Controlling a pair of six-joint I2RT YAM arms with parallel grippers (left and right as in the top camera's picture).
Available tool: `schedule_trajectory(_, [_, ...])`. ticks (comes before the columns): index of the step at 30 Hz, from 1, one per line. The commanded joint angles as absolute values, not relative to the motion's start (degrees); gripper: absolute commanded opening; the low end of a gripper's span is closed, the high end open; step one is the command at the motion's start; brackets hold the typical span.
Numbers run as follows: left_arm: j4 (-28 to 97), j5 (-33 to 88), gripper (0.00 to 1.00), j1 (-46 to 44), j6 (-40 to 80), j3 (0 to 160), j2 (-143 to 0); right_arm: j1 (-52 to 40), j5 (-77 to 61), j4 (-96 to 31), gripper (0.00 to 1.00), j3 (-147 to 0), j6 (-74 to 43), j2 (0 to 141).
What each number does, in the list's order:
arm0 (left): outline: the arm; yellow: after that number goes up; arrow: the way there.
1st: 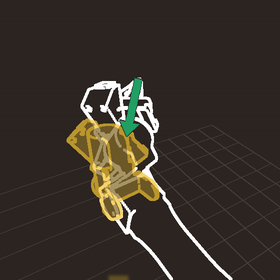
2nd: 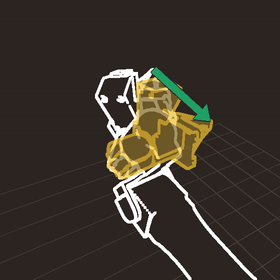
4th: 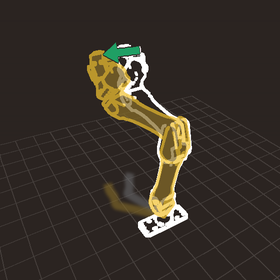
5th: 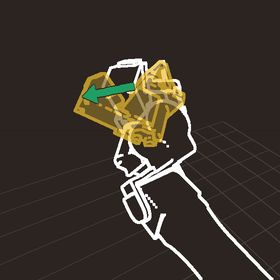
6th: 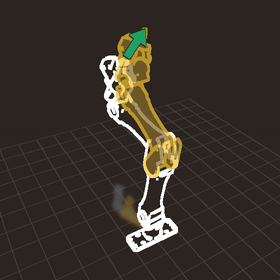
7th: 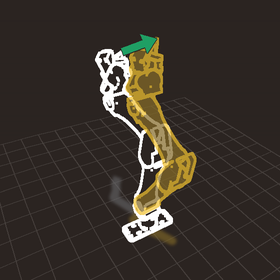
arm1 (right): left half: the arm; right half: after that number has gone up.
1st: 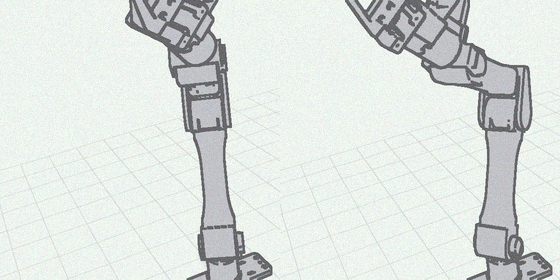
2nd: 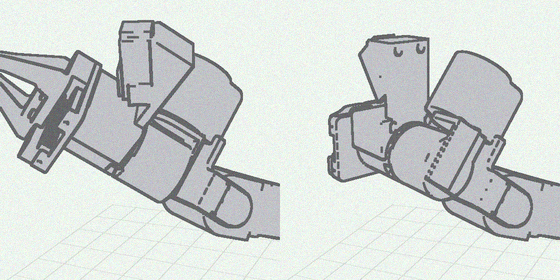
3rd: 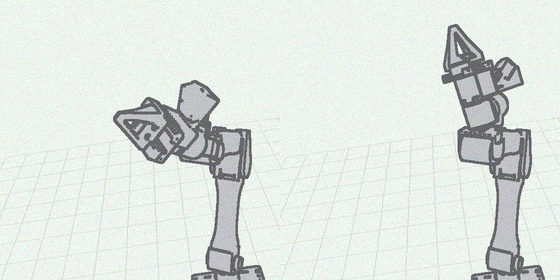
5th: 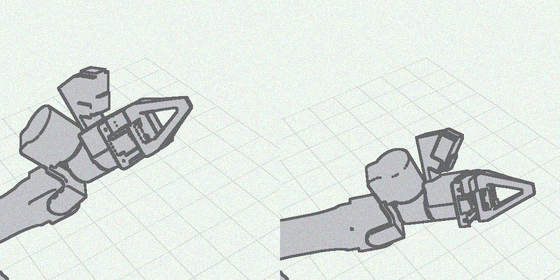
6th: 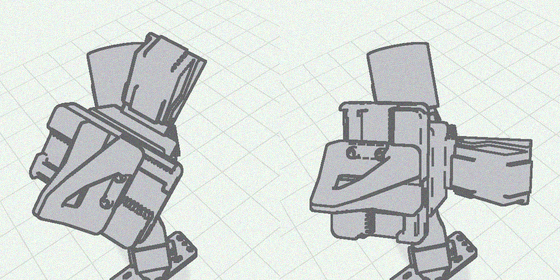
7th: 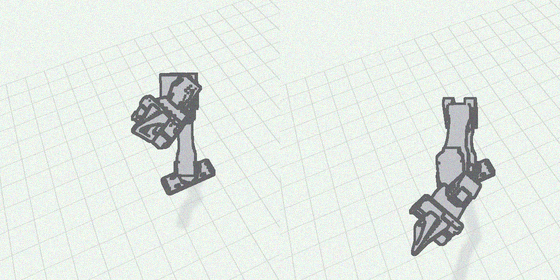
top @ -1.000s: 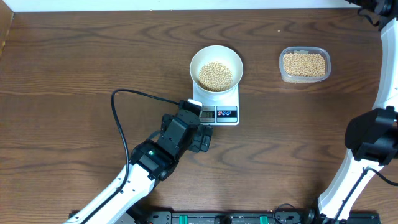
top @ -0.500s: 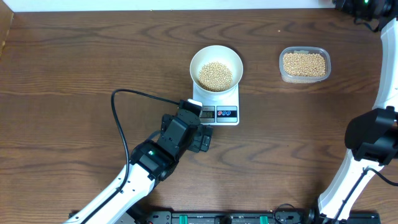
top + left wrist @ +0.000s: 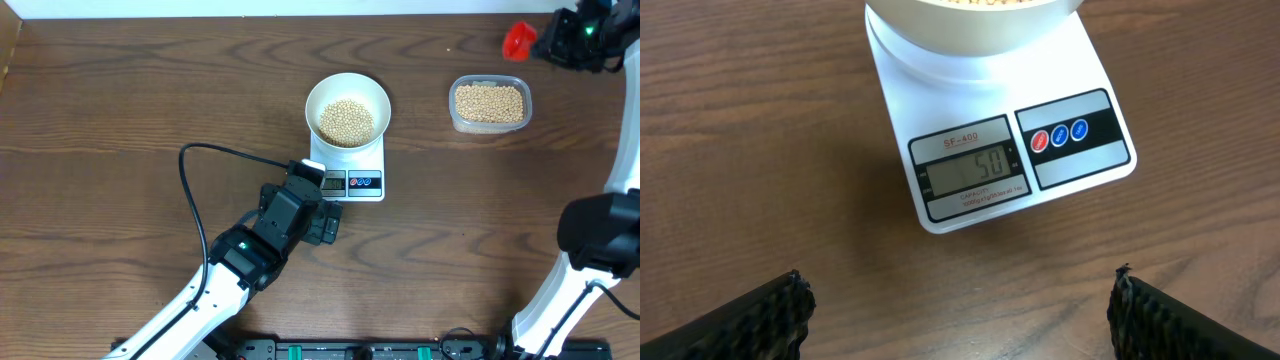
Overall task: Scoop item into bowl and weigh 50g on scale
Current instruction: 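Lower the red scoop with the right gripper into the soybean tub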
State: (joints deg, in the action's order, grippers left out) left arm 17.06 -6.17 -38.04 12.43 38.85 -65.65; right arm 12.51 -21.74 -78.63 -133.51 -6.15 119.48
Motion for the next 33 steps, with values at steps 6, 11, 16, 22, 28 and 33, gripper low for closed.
schedule_trajectory(6, [17.04,-6.72,0.96,-38.06,12.78,38.74,-65.91,10.17,-9.98,-81.08,0.01,-130.58,-6.5,118.04])
schedule_trajectory(11, [17.04,-6.72,0.96,-38.06,12.78,38.74,-65.91,9.23,-8.32,-76.23,0.01,-123.98,-7.97,118.06])
schedule_trajectory(16, [17.04,-6.72,0.96,-38.06,12.78,38.74,-65.91,8.97,-11.16,-68.99,0.01,-119.66,-12.23,118.06])
schedule_trajectory(22, [17.04,-6.72,0.96,-38.06,12.75,38.74,-65.91,8.93,-11.14,-64.77,0.01,-117.95,-22.7,118.08])
schedule_trajectory(28, [17.04,-6.72,0.96,-38.06,12.75,38.74,-65.91,8.27,-19.9,-64.64,0.01,-112.97,-29.1,118.08])
schedule_trajectory(33, [17.04,-6.72,0.96,-38.06,12.78,38.74,-65.91,7.07,-25.04,-65.39,0.01,-110.08,-32.95,118.08])
